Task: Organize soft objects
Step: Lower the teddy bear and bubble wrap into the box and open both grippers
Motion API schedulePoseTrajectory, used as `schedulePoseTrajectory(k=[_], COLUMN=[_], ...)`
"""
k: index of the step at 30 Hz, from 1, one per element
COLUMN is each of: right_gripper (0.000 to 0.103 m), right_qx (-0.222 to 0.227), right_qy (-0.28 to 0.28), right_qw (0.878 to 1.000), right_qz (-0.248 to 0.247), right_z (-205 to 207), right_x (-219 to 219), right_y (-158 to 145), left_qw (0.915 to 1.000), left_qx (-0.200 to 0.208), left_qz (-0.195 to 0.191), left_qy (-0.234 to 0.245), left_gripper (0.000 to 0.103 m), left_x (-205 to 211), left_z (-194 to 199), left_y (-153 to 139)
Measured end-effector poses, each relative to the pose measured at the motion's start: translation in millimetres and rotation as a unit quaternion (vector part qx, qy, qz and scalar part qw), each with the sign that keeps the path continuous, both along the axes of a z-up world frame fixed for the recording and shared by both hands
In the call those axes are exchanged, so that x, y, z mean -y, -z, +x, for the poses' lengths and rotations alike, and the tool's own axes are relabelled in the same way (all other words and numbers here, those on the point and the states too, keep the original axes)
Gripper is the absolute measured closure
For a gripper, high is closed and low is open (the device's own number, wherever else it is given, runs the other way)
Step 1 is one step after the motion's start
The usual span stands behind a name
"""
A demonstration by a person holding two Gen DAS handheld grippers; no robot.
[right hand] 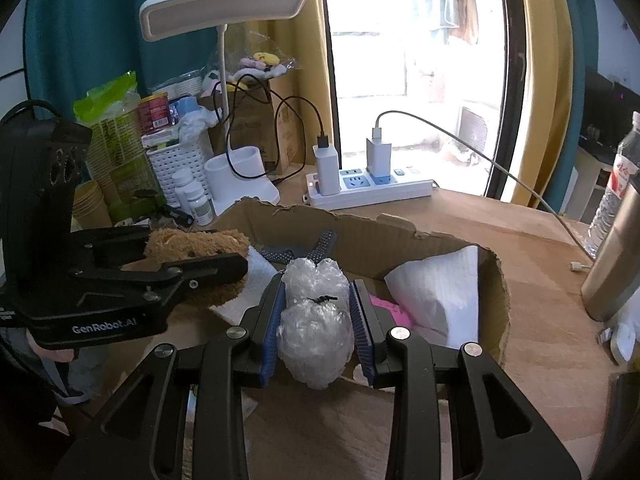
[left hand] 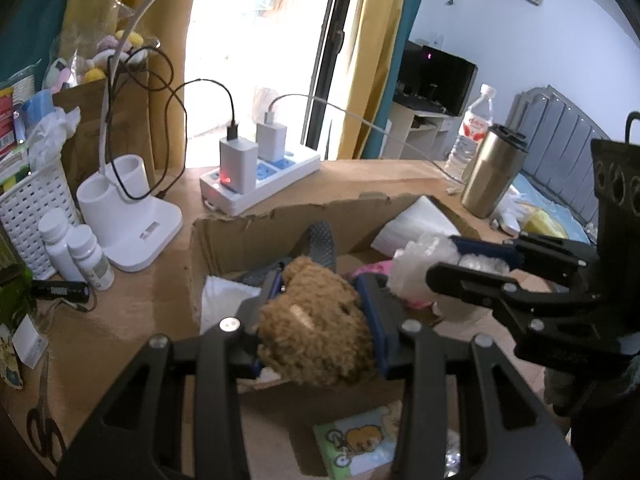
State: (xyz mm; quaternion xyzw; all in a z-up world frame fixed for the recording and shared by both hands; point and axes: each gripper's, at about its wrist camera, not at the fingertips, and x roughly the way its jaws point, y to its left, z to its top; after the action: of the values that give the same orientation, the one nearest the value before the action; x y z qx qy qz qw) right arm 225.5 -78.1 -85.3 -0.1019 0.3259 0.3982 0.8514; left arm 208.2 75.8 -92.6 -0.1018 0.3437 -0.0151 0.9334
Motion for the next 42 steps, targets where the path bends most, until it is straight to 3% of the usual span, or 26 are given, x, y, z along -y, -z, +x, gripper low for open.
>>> schedulePoseTrajectory(k=[21, 30, 35, 42], right_gripper=[0.069, 0.068, 0.068, 0.066], right_qx=[-0.015, -0.022, -0.020, -0.015], right_qy=[-0.026, -0.024, -0.022, -0.011], right_qw=[1.000, 0.999, 0.999, 1.000], right_qz=[-0.008, -0.013, -0.014, -0.007], right_z=[12, 15, 14, 13], right_x=[-27, -31, -30, -24], right_y=[14, 18, 17, 13], left_qw=[0.9990, 0.9991, 0.9990, 0.9989], left_qx=[-0.038, -0.040, -0.043, -0.045], left_qz=[-0.022, -0.014, -0.012, -0.012], left_qy=[0.002, 0.001, 0.001, -0.005], left_gripper=[0.062, 0.061, 0.053, 0.051], left_x=[-10, -9, -8, -8], left_z=[20, 22, 22, 19], left_y=[27, 28, 28, 26])
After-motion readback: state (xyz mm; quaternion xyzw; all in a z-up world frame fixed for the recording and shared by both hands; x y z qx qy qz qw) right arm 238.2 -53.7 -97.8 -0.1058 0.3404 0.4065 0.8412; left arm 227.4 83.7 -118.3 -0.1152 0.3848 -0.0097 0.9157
